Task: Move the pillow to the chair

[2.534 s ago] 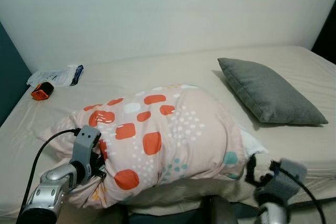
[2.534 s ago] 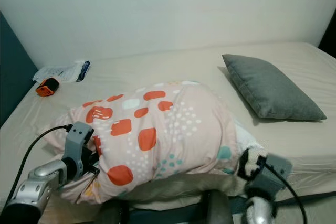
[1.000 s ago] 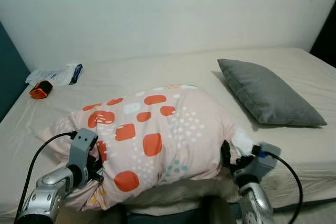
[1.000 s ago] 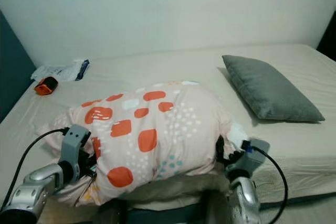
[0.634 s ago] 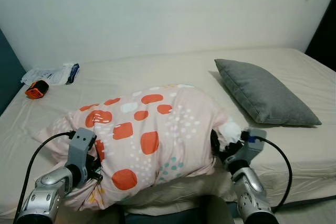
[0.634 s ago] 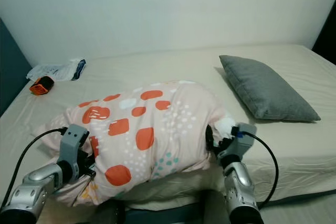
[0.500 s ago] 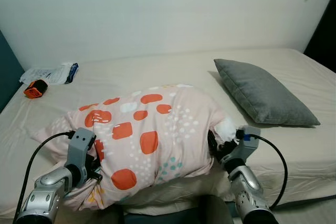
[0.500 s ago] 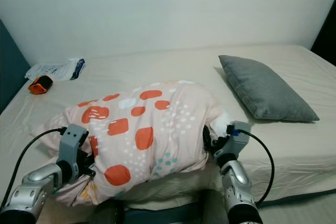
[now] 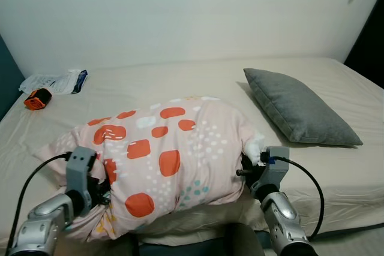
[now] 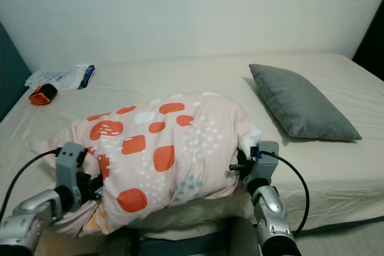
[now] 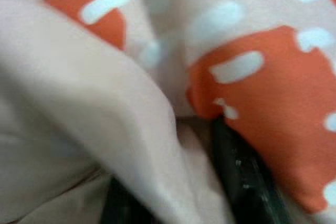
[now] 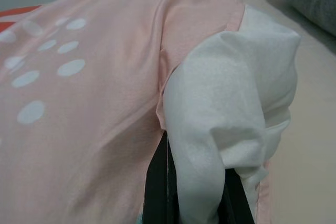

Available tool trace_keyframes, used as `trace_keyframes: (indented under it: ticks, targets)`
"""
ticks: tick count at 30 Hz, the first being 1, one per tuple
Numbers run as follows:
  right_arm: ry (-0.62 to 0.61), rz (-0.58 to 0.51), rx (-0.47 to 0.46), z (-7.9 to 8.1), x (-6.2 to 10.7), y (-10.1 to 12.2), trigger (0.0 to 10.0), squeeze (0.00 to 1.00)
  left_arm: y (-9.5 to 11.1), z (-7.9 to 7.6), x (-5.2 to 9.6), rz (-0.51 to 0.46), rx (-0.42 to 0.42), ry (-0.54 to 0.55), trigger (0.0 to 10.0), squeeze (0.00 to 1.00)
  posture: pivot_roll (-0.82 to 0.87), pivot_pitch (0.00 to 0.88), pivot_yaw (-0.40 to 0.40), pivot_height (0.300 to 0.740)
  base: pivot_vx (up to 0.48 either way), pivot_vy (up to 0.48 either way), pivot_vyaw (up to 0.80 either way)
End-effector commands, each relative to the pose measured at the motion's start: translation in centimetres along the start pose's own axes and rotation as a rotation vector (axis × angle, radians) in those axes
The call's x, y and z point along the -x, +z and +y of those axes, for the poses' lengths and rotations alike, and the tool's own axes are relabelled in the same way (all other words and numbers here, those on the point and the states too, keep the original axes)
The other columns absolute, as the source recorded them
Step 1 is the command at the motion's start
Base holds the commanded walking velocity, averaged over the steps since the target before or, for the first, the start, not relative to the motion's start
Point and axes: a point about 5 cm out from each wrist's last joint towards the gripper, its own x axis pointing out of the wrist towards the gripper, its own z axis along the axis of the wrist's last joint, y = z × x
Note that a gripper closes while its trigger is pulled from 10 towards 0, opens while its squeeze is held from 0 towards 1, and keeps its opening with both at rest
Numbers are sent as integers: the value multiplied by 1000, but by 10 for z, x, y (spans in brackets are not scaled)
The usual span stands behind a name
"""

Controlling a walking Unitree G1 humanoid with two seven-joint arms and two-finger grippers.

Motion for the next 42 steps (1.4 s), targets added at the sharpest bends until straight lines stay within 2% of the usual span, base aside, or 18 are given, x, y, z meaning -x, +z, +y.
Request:
trace_keyframes:
  ticks: [1, 3, 4, 5, 6, 10, 14, 16, 20, 21, 22, 23, 26, 30, 32, 33, 37, 42]
  targets:
    - [22, 35, 2, 6, 3, -9, 0, 0, 5, 8, 0, -32, 83, 18, 10000, 1000, 85, 0, -60, 562, 0, 0, 0]
    - [22, 35, 2, 6, 3, -9, 0, 0, 5, 8, 0, -32, 83, 18, 10000, 1000, 85, 0, -60, 562, 0, 0, 0]
    - [22, 34, 2, 7, 4, -10, 0, 0, 13, 20, 3, -86, 162, 65, 10000, 1000, 80, 0, -54, 562, 0, 0, 0]
    - [22, 34, 2, 7, 4, -10, 0, 0, 13, 20, 3, -86, 162, 65, 10000, 1000, 80, 0, -54, 562, 0, 0, 0]
    - [22, 31, 2, 9, 3, -10, 0, 0, 20, 33, 8, -122, 207, 108, 10000, 1000, 80, 0, -53, 562, 0, 0, 0]
    - [23, 29, 3, 10, 3, -10, 0, 0, 25, 44, 13, -141, 223, 136, 10000, 1000, 84, 0, -53, 562, 0, 0, 0]
    - [24, 24, 9, 11, 3, -10, 0, 0, 39, 68, 33, -134, 188, 198, 10000, 1000, 89, 0, -48, 562, 0, 0, 0]
    - [24, 21, 11, 12, 2, -10, 0, 0, 56, 90, 59, -172, 215, 243, 10000, 1000, 92, 0, -44, 562, 0, 0, 0]
    - [25, 21, 9, 12, 3, -11, 0, 0, 62, 96, 70, -218, 294, 222, 10000, 1000, 95, 0, -43, 562, 0, 0, 0]
    - [28, 22, 6, 13, 3, -12, 0, 0, 57, 86, 70, -215, 386, 62, 10000, 0, 96, 0, -42, 562, 0, 0, 0]
    - [28, 22, 6, 13, 3, -12, 0, 0, 57, 86, 70, -215, 386, 62, 10000, 0, 96, 0, -42, 562, 0, 0, 0]
    - [30, 23, 4, 14, 4, -13, 0, 0, 47, 71, 66, -158, 401, -62, 10000, 0, 98, 0, -44, 562, 0, 0, 0]
    - [33, 24, 3, 15, 3, -13, 0, 0, 30, 58, 58, -75, 374, -131, 10000, 0, 98, 0, -45, 562, 0, 0, 0]
    - [49, 20, 11, 18, 3, -13, 0, 0, 16, 67, 49, -44, 320, -11, 10000, 0, 97, 0, -49, 562, 0, 0, 0]
    - [50, 19, 12, 18, 2, -12, 0, 0, 16, 70, 49, -51, 328, 22, 10000, 71, 95, 0, -49, 562, 0, 0, 0]
    - [50, 18, 12, 18, 2, -12, 0, 0, 18, 72, 50, -64, 325, 49, 10000, 1000, 94, 0, -48, 562, 0, 0, 0]
    - [48, 16, 12, 17, 2, -11, 0, 0, 24, 77, 52, -95, 328, 80, 10000, 1000, 92, 0, -48, 562, 0, 0, 0]
    - [47, 14, 12, 17, 2, -11, 0, 0, 45, 95, 72, -147, 278, 177, 10000, 1000, 93, 0, -46, 562, 0, 0, 0]
